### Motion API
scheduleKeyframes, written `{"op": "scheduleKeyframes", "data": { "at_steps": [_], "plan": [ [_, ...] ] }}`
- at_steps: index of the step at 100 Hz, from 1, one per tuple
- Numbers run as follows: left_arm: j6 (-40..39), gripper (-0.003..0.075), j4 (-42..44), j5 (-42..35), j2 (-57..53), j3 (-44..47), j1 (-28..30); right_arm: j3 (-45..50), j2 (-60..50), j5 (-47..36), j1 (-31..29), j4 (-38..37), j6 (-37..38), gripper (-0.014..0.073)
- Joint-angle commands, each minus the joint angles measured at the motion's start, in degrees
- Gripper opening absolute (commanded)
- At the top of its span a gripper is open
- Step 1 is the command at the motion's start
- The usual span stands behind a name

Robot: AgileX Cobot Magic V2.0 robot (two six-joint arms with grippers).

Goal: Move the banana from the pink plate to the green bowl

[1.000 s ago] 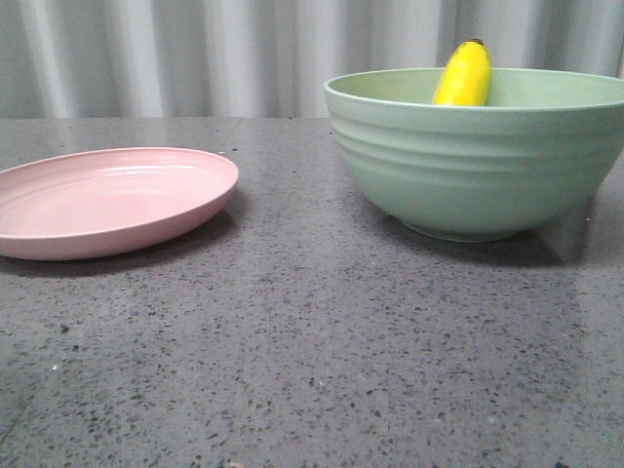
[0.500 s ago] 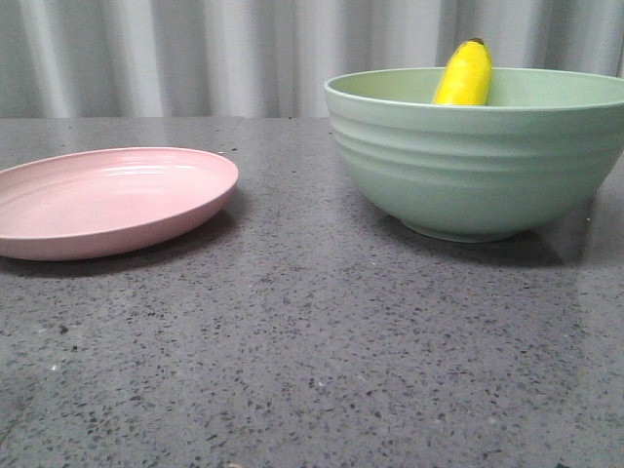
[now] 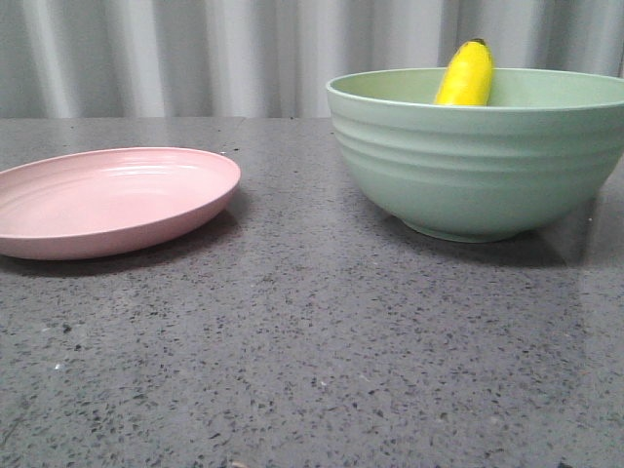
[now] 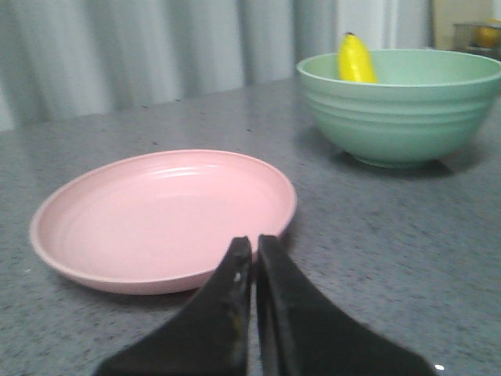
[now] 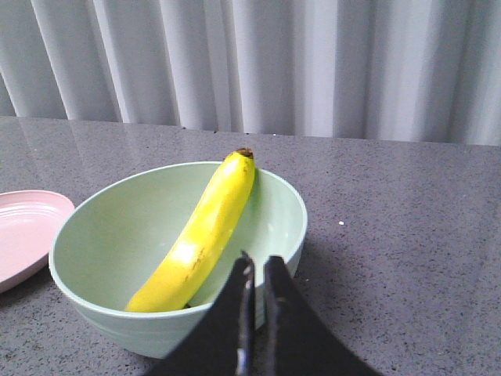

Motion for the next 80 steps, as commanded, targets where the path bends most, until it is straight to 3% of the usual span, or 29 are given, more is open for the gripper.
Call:
{"op": "scheduleKeyframes", "data": {
  "at_steps": [1,24,36,46,80],
  "plan": [
    [-0.3,-0.0020,-1.0,-8.3,-2.4,1.3,5.6,-1.4,0.4,-4.1,-0.3,-0.3,-0.6,-0.0064],
    [0.0,-0.0020,-1.1,-0.6,-10.5,2.8,24.8,-1.4,0.5,-4.1,-0.3,-0.3,-0.6,-0.0064],
    [0.0,-0.0020,-1.1,5.3,-10.4,2.8,31.2,-1.4,0.5,-3.7,-0.3,-0.3,-0.6,-0.0064],
    [0.0,-0.0020,-1.1,14.2,-10.4,2.8,32.7,-1.4,0.5,-3.7,-0.3,-0.3,-0.6,-0.0064],
    [0.0,-0.0020,-1.2,12.6,-10.4,2.8,32.4,-1.4,0.5,-3.7,-0.3,-0.3,-0.6,-0.0064]
  ]
}}
